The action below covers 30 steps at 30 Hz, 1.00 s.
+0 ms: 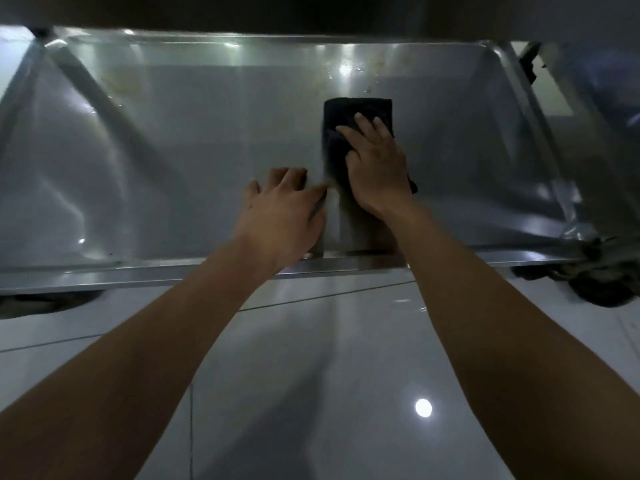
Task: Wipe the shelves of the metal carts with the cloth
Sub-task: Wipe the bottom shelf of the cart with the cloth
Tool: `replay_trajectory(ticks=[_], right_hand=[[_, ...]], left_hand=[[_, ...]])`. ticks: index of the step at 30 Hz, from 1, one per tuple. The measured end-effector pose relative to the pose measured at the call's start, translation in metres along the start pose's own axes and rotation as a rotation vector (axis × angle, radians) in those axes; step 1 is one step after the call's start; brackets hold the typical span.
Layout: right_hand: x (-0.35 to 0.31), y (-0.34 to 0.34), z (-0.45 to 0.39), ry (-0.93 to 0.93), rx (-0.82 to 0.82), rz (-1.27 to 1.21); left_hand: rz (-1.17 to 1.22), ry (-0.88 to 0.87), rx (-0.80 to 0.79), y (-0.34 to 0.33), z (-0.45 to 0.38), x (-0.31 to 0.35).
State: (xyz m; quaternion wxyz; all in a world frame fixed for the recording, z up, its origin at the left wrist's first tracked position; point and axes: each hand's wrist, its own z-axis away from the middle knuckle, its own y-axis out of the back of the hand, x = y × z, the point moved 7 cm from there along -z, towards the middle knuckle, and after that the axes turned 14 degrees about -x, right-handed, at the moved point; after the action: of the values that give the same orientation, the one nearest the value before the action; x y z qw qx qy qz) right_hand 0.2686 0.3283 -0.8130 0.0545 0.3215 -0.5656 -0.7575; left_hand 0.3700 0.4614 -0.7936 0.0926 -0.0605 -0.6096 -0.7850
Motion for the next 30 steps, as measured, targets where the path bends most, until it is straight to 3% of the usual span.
replay_trajectory(ticks=[9,15,19,24,30], right_hand=[[0.159,0.071,0.034,-0.179,0.081,-0.001],[0.237,0.115,0.055,-0.339,0.159,0.067],[0.229,0.109,0.053,-0.358,0.154,0.088],[0.186,0.088,0.037,-0.319,0.049,0.146],[0.058,0.028,0.008,-0.088,-0.067,0.15]], left_hand=[[0.007,-0.074,0.083,-0.004,-0.057,0.101],[-0.002,-0.051,0.063,-0.009,-0.073,0.123],[0.011,-0.055,0.073,-0.002,-0.065,0.117],[0.041,0.01,0.199,0.023,-0.03,0.059],[-0.037,-0.05,0.014,0.006,-0.004,0.031]])
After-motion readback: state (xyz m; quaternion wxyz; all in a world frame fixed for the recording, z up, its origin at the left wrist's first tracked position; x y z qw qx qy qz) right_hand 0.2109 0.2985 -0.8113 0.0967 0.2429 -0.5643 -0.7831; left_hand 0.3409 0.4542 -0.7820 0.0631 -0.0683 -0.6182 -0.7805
